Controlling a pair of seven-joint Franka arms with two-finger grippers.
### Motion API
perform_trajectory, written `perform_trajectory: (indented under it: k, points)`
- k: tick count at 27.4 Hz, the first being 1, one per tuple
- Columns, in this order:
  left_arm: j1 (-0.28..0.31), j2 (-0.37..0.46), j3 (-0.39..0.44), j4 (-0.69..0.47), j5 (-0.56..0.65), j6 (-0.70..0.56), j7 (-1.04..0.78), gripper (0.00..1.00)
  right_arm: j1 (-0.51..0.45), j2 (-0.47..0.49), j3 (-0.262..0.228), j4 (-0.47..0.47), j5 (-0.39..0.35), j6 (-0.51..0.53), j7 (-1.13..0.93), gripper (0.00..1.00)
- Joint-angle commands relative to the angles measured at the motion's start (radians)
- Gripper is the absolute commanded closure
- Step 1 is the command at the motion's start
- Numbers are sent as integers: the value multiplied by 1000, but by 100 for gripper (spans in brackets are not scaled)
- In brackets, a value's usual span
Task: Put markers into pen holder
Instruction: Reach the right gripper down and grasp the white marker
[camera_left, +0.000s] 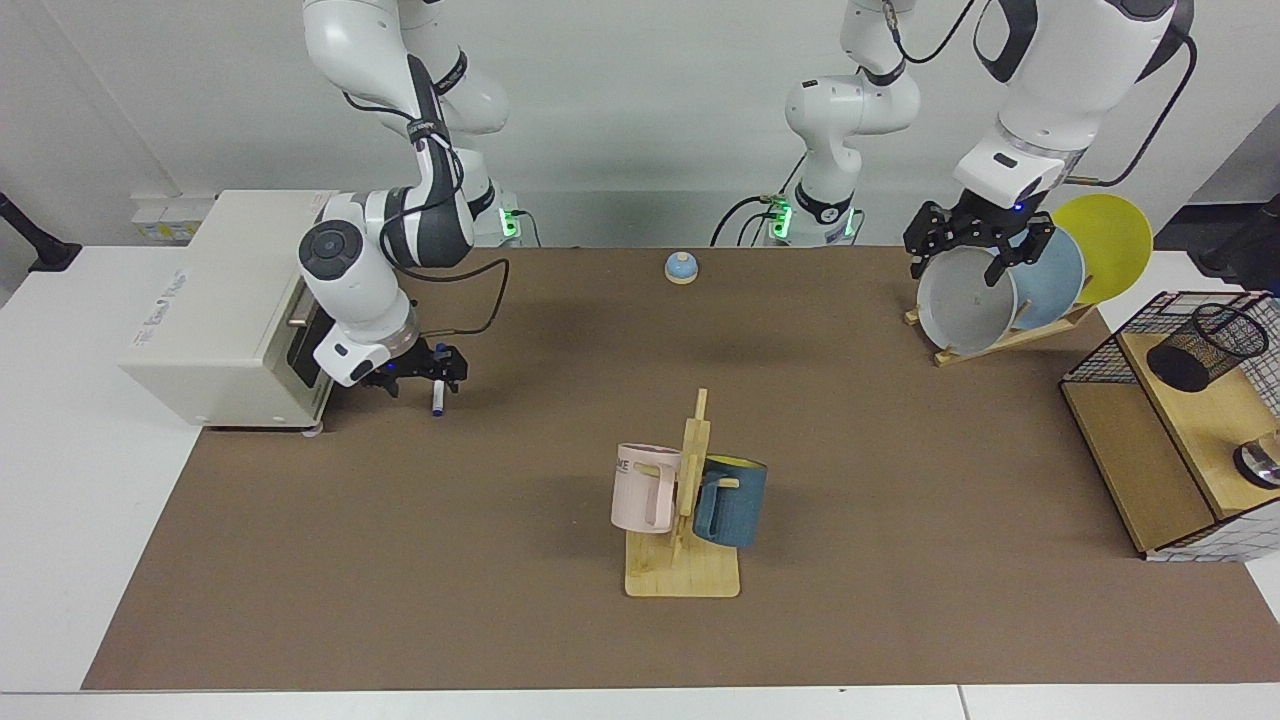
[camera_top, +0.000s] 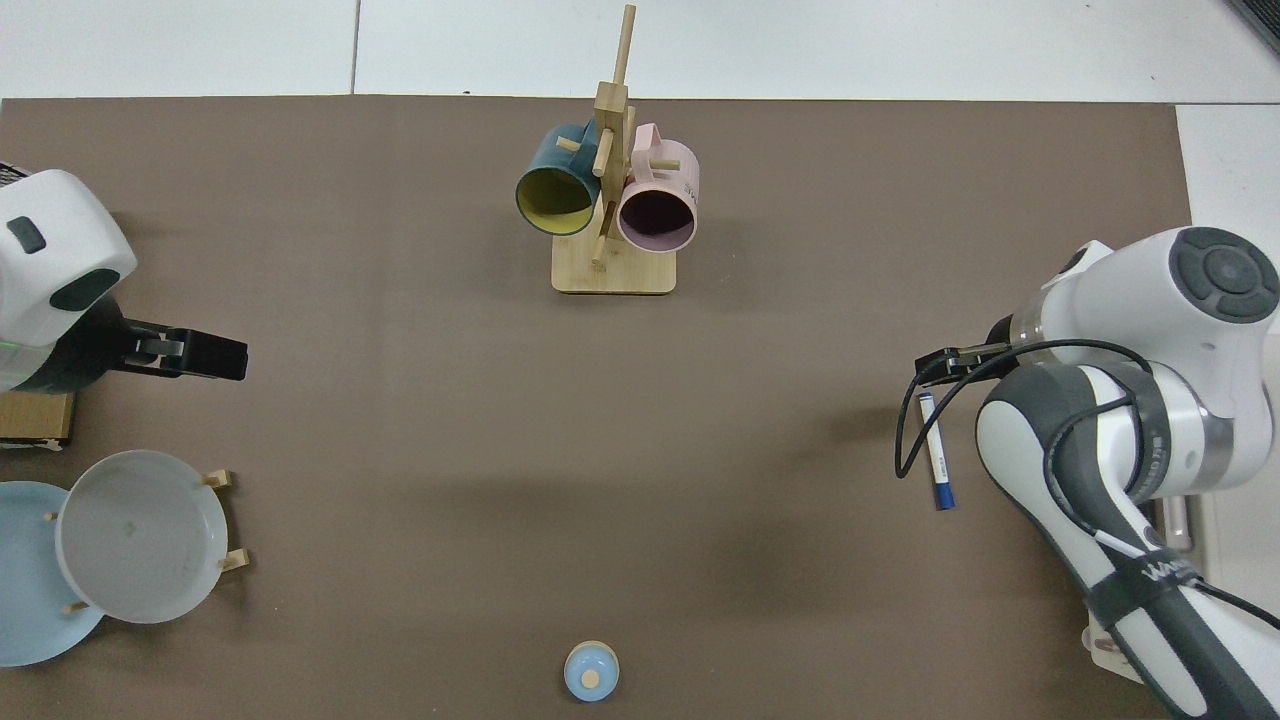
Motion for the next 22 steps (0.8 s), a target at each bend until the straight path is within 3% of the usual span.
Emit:
perform_trajectory:
  k: [1,10,18,22]
  points:
    - [-12,-20,11,-23,-8,-5,12,0,-12,11,5,-79,-5,119,-12,1]
    - [-12,-20,10,-26,-8,-6,12,0,-10,15,4,-109,-89,139,11,24]
    - [-10,-20,11,-26,-8,-5,14,0,-9,21,5,-134,-100,153,17,47]
    - [-7,-20,11,-26,-8,-5,15,0,-2,23,4,-134,-100,153,21,78]
